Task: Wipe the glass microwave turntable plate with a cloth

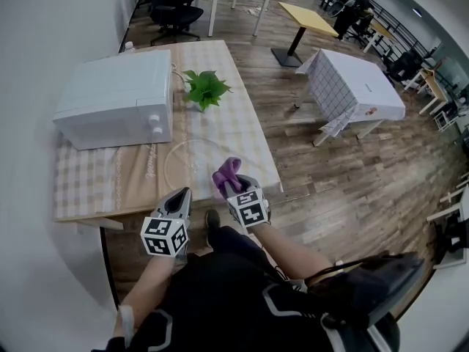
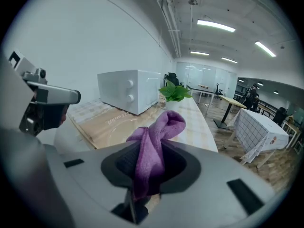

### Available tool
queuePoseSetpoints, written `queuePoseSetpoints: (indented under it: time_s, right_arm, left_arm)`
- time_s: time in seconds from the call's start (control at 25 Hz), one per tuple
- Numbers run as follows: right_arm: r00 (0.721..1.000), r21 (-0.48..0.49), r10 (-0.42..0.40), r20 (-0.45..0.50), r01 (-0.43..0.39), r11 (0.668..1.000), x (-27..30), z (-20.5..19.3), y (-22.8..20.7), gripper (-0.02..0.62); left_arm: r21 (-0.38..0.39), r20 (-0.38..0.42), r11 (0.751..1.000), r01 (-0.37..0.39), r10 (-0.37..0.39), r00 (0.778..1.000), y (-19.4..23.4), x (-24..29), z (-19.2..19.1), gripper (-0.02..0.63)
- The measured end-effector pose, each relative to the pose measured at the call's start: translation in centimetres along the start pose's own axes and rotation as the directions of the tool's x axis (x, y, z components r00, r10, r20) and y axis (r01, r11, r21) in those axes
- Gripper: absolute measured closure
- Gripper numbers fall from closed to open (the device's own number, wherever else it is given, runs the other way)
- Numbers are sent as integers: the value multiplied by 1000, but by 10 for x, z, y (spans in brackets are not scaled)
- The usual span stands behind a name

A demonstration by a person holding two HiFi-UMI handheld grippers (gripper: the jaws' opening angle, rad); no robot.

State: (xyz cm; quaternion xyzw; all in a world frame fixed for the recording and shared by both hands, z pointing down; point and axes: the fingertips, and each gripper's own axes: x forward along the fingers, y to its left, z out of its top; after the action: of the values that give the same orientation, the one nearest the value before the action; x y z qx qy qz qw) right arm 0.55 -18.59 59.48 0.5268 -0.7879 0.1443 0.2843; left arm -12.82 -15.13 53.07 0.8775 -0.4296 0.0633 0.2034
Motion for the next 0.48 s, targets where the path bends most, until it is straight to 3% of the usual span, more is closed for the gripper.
queuePoseSetpoints:
  time_s: [0.08,0.36,0.48]
  right_arm:
    - [999,0,9,34,-9,1000,-7,15,-3,494]
    - [991,47,80,112,-86,995,-20,46,-23,495]
    - [984,42,113,140,-119,992,-28,61,-33,495]
  left_arm:
    - [-15,16,1000,-3,3,1000,3,-2,8,603]
    - [56,65,998,11,-15,998,-2,0,35,603]
    - [81,59,996,-24,19,998,-7,7,45,601]
